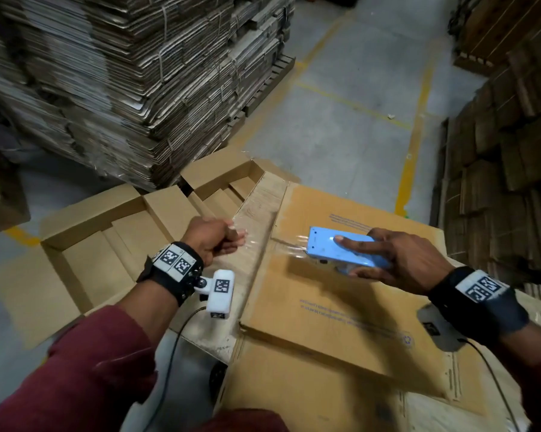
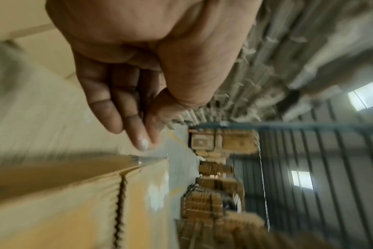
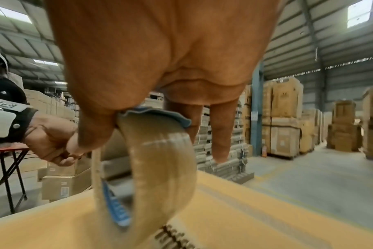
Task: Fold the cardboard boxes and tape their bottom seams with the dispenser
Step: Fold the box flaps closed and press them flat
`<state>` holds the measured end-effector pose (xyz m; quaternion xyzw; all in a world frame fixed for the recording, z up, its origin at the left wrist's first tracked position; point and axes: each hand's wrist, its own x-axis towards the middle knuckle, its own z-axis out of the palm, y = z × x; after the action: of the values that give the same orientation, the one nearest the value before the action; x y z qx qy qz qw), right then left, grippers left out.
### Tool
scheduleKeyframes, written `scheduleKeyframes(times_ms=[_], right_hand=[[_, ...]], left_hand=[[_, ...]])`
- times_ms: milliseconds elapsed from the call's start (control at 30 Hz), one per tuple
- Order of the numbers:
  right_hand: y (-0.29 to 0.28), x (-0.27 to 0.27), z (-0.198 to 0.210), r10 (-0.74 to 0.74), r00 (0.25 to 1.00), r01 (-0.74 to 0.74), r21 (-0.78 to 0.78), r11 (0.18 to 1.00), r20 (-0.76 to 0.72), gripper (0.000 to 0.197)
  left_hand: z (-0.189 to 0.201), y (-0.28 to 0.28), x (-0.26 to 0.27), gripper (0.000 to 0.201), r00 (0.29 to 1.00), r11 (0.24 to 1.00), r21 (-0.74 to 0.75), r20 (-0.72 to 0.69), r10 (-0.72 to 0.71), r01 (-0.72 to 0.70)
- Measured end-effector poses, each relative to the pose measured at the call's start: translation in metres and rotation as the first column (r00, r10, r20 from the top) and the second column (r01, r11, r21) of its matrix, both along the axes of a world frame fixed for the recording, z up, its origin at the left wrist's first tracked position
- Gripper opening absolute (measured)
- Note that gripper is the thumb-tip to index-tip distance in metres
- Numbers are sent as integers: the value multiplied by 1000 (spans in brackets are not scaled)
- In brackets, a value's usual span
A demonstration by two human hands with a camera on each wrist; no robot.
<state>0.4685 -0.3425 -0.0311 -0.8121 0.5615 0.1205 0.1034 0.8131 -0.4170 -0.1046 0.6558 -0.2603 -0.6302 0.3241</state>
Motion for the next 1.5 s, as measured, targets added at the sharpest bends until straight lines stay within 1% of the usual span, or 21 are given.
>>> scheduleKeyframes(times_ms=[33,100,200,233,333,400,500,667,833,900,1033,1133,1233,1300,1367,1400,1433,1500], right_hand=[[1,-7,-3,2,1000,-2,45,999,-12,64],[-2,-12,-8,-2,997,8,92,996,-72,64],[-13,-8,-14,-42,989,52,68,996,-144,65],[-14,-8,-16,-56,987,67,71,995,-150,65],[-12,-5,-29,-83,986,98,96,991,-147,65],[-11,-2,-36,-102,983,118,105,987,-151,65],[-15,4,-41,-111,979,128,89,988,-172,63],[-21,14,-43,-105,973,126,89,988,-207,61],[-28,24,-48,-84,964,113,102,988,-252,60],[-31,28,-50,-84,961,116,110,987,-263,59],[-37,37,-57,-66,953,108,126,986,-296,59],[-42,41,-59,-51,946,102,144,984,-319,58],[-45,43,-58,-34,942,91,158,983,-335,59],[-47,45,-58,-29,938,92,166,982,-345,59],[-50,46,-59,-30,935,100,182,978,-352,59],[-52,48,-60,-26,936,97,185,978,-352,59],[-53,48,-60,-21,936,90,181,979,-351,59],[-54,47,-62,-24,934,92,175,980,-356,60]], left_hand=[[-2,-1,2,26,999,999,11,9,-34,33],[-3,-4,-7,23,998,999,-15,48,-49,49],[-6,-7,-30,15,996,996,-63,70,-57,62],[-11,-8,-36,17,994,995,-81,92,-57,64],[-28,-16,-43,28,976,992,-121,215,-11,38],[-37,-20,-48,30,960,988,-152,281,8,36],[-52,-24,-51,32,945,981,-186,327,12,52],[-76,-28,-49,35,956,982,-181,292,9,46],[-98,-22,-46,38,985,985,-173,168,37,-7],[-104,-21,-43,39,994,987,-161,112,11,7],[-113,-22,-36,39,1000,993,-117,-20,-20,18],[-120,-23,-39,43,996,996,-56,-63,-66,62],[-123,-27,-41,50,994,998,5,-93,-61,62],[-120,-35,-39,53,990,991,-2,-46,-135,135],[-117,-44,-38,52,968,969,-19,61,-245,246],[-114,-46,-36,51,944,952,-14,133,-302,307],[-112,-49,-33,51,906,927,6,209,-369,376],[-110,-46,-23,61,792,852,116,324,-518,510]])
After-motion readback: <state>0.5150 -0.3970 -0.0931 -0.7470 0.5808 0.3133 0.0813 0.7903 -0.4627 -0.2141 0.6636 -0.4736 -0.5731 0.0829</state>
